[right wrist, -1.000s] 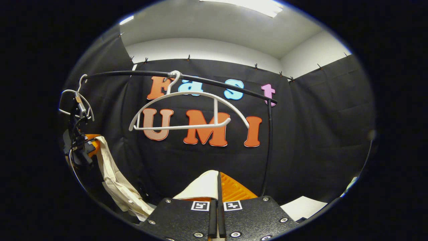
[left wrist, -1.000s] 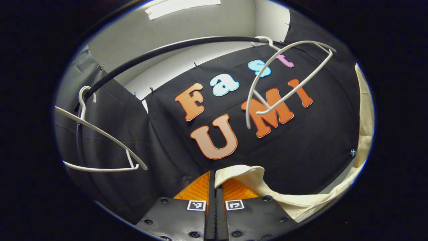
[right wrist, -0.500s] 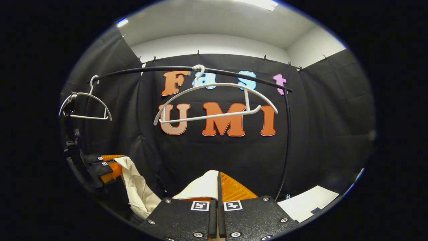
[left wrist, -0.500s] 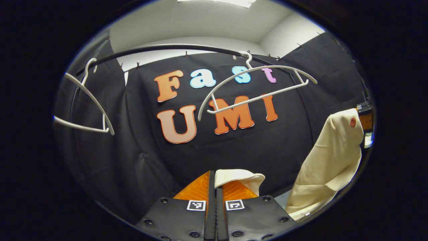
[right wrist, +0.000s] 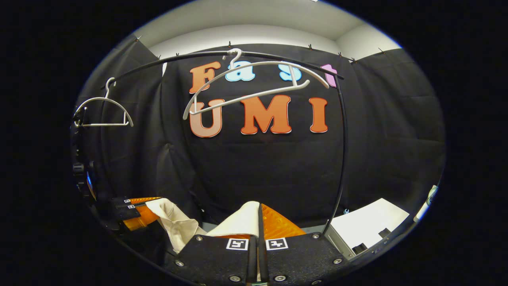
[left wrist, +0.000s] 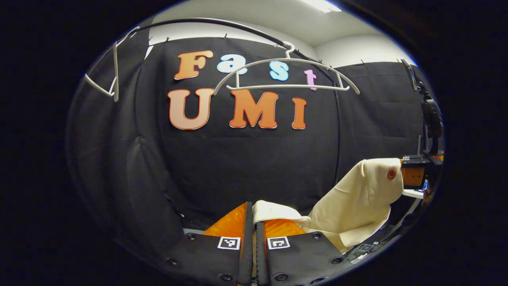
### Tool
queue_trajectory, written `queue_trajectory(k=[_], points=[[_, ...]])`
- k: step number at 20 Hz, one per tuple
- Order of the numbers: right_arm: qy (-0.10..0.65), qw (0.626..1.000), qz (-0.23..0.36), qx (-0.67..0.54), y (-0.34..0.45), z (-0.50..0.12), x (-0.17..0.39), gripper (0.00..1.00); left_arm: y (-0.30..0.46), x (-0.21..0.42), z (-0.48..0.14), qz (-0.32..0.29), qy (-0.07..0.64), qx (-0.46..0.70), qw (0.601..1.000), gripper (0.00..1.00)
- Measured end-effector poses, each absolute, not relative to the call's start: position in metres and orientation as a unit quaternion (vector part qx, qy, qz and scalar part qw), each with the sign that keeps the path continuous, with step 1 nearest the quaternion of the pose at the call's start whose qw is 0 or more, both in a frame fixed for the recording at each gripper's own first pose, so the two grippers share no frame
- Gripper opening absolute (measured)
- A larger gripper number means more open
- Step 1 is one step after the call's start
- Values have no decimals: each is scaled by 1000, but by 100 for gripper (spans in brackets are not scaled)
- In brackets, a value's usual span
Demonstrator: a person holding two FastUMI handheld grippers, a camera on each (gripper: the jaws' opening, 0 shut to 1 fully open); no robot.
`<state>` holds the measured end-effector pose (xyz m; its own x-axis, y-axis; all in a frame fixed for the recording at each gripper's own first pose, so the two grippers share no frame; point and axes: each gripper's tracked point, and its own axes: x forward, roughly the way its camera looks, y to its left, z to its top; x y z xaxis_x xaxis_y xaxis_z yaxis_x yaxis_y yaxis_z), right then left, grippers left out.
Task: Grasp the clothes on the hanger with both hands and then place them into the laundry hamper below.
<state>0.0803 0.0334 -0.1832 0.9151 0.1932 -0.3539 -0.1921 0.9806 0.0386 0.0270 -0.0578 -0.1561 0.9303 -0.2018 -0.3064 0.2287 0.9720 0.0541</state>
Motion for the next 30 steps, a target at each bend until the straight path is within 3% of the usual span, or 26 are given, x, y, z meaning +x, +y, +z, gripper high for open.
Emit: queue_trajectory(k=[17,24,28,30], points=[[370,925,88,13,36,-359,40,3,-55,-10,-324,-103,361,-1,927,12],[444,893,68,24,26,-412,10,6,-39,-36,-358,-67,417,-39,906,12],[476,877,57,34,23,-431,-4,12,-34,-44,-367,-60,437,-49,896,16],[488,870,56,44,24,-437,-11,18,-31,-43,-371,-52,443,-63,893,27]])
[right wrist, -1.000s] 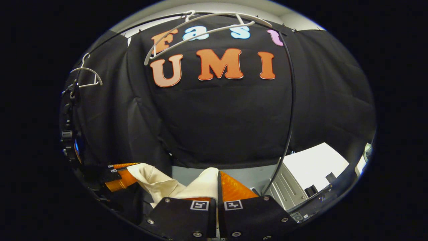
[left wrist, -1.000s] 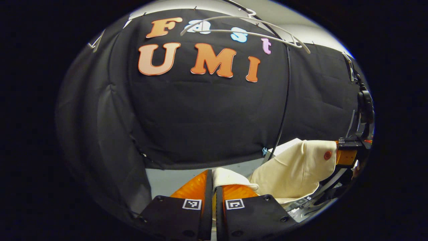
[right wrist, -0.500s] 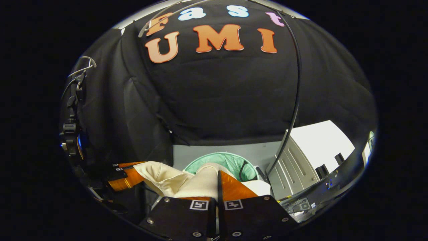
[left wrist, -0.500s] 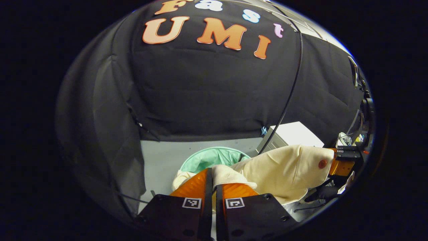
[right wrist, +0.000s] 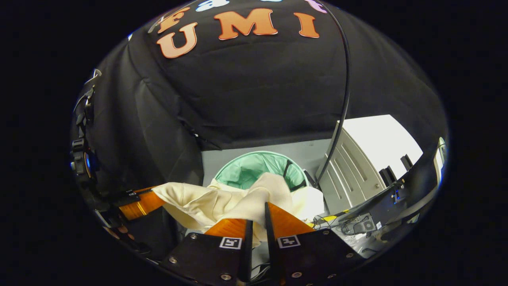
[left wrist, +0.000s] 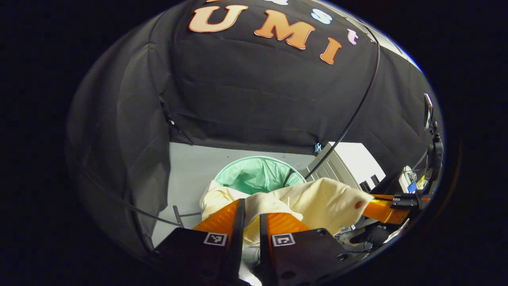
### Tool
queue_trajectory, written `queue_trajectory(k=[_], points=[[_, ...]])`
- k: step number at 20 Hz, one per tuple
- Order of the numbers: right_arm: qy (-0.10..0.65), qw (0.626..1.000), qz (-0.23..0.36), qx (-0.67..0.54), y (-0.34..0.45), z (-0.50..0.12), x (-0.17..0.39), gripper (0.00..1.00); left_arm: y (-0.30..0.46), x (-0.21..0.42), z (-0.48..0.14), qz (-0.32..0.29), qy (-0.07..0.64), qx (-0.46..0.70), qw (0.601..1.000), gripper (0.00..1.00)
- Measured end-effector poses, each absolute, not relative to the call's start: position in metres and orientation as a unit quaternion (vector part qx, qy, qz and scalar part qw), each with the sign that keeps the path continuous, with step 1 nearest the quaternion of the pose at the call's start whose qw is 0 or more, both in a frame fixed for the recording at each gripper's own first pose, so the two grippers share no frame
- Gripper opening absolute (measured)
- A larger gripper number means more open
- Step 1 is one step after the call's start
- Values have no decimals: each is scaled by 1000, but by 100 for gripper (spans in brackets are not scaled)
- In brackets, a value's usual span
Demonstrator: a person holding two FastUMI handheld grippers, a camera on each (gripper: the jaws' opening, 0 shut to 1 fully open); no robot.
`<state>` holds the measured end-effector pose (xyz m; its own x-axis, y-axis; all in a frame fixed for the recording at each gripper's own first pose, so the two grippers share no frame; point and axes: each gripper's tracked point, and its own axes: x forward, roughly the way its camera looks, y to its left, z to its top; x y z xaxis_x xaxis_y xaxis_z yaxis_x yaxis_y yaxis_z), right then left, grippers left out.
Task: Grasp the clothes on the hanger with both hands and then place them into the laundry hamper below.
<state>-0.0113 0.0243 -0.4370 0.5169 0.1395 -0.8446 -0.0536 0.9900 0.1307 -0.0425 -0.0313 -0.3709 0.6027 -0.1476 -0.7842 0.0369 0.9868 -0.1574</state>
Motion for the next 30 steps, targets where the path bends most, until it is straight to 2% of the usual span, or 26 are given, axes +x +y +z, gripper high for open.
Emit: queue_trajectory(k=[1,2,3,4,5,7,9,10,11,13,17,21,25,30], points=[[493,867,56,44,24,-440,-14,14,-29,-43,-372,-46,447,-67,891,22],[497,865,57,44,24,-443,-19,27,-26,-43,-371,-43,449,-69,890,36],[500,863,57,43,24,-443,-22,35,-24,-42,-374,-39,450,-68,889,47],[502,862,56,41,24,-448,-23,41,-19,-44,-378,-31,456,-62,888,50],[503,862,55,39,22,-447,-26,52,-15,-46,-382,-23,462,-54,885,53],[507,860,52,32,20,-450,-31,58,-4,-47,-387,-6,470,-44,881,100],[511,857,52,30,19,-454,-37,74,-2,-55,-390,-1,476,-50,878,98],[512,857,51,30,19,-457,-38,73,-3,-59,-390,0,477,-51,878,100],[513,856,50,30,18,-459,-39,87,-1,-61,-389,-1,476,-48,878,98],[517,854,47,30,18,-458,-42,93,0,-60,-392,-1,476,-33,879,98],[521,852,42,32,15,-457,-51,95,2,-72,-388,-5,476,-21,879,98],[506,861,38,33,10,-437,-52,95,2,-69,-358,-15,443,-4,896,98],[474,880,24,32,6,-399,-47,95,4,-61,-318,-16,397,4,918,98],[406,913,20,37,6,-320,-23,95,6,-43,-251,-11,327,3,945,98]])
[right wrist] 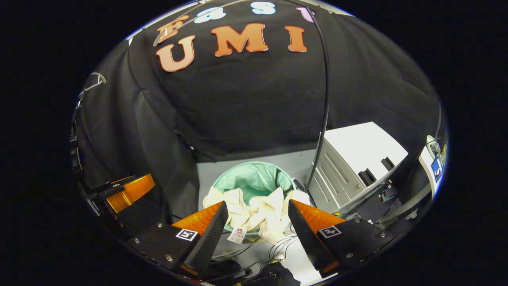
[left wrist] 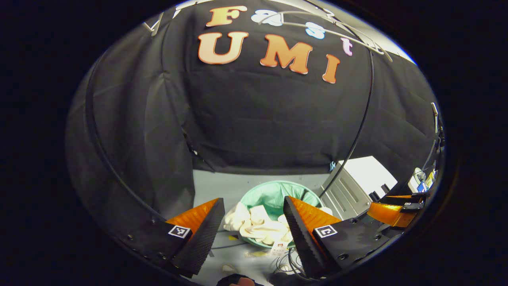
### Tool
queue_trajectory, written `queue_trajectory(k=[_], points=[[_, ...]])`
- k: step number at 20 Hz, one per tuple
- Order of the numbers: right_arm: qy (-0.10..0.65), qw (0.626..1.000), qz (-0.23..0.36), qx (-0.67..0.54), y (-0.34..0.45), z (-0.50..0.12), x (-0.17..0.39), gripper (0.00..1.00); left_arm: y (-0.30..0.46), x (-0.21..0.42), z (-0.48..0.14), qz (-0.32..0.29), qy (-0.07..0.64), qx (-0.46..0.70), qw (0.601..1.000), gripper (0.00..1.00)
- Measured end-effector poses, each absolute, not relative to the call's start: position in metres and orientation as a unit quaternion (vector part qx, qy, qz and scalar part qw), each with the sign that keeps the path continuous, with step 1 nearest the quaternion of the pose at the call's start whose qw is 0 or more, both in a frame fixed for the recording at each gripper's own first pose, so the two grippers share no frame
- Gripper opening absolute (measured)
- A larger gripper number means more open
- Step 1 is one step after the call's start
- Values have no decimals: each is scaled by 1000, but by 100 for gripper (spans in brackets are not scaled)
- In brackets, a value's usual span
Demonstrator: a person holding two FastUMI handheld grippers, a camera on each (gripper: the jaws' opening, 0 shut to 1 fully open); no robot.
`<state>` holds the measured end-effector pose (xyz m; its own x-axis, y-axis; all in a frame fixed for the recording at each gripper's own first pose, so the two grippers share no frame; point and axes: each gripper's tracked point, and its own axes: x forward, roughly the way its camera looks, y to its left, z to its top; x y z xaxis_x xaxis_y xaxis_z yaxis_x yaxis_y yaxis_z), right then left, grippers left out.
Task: Grasp the clothes on the hanger with both hands and then place them into the laundry hamper below.
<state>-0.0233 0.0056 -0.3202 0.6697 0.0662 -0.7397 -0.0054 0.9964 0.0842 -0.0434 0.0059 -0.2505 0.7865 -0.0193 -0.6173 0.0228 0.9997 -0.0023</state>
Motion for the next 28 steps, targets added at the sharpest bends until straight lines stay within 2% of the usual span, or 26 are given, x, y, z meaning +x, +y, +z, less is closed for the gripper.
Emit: queue_trajectory(k=[4,6,8,9,12,13,18,21,24,26,28], points=[[346,937,25,42,4,-249,3,95,-5,-28,-190,-20,279,-42,959,95],[309,950,27,34,2,-215,16,95,-3,-18,-157,-22,241,-45,969,100],[274,961,30,25,0,-182,24,94,-1,-11,-123,-20,205,-42,978,97],[258,965,34,20,2,-166,28,94,-1,-10,-106,-16,188,-40,981,100],[217,975,45,9,9,-126,30,94,-5,-6,-65,-15,148,-36,988,94],[203,978,46,6,10,-113,31,94,-2,-3,-53,-14,134,-33,990,97],[143,989,48,7,10,-55,39,94,-3,2,-6,-7,81,-22,996,100],[109,993,40,8,1,-22,41,94,-4,1,24,-7,46,-24,999,94],[78,996,32,15,-7,4,36,94,-10,-4,40,-17,23,-17,999,97],[69,997,27,12,-13,11,32,94,-13,-3,49,-22,11,-14,1000,93],[61,998,20,9,-20,18,31,94,-13,-5,55,-21,5,-12,1000,94]])
